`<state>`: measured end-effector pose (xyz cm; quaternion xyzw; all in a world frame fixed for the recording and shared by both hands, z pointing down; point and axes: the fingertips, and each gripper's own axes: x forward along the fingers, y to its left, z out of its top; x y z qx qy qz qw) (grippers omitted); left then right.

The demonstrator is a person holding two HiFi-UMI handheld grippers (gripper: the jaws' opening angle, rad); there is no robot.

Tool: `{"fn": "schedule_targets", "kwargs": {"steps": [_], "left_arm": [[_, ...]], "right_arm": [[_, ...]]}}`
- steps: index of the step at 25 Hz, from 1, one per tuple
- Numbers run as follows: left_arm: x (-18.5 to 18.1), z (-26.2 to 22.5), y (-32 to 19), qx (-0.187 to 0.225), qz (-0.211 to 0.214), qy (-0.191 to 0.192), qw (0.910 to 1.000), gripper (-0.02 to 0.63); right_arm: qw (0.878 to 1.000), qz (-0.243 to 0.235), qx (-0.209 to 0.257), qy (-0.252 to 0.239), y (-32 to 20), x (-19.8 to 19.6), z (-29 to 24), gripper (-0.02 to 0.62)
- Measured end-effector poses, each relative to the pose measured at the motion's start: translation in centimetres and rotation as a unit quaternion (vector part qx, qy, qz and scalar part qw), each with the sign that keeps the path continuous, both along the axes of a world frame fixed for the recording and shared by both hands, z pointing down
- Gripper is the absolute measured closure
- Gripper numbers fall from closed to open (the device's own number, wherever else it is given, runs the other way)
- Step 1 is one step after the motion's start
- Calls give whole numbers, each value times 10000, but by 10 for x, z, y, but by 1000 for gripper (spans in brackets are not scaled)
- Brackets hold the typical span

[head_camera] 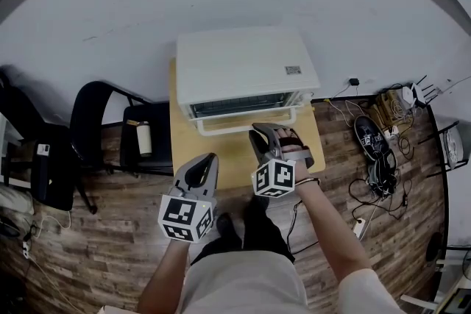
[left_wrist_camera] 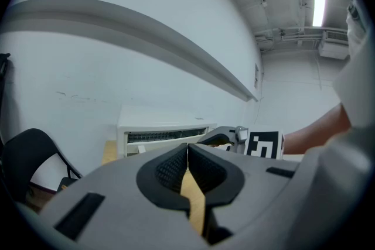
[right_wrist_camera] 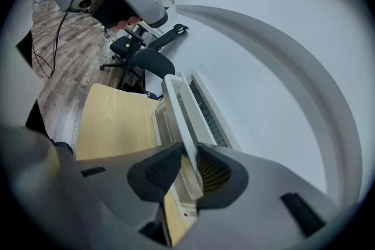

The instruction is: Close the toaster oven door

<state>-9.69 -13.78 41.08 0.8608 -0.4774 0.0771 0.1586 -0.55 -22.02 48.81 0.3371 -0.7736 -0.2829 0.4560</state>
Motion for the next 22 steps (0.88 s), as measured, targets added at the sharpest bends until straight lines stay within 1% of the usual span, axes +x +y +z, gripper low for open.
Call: {"fn": "schedule_targets", "kwargs": {"steps": [22], "left_arm": [[-1, -6, -12, 35, -123, -31, 9999, 597]], "right_arm": [[10000, -8, -64, -45, -33, -5, -12, 522]]}}
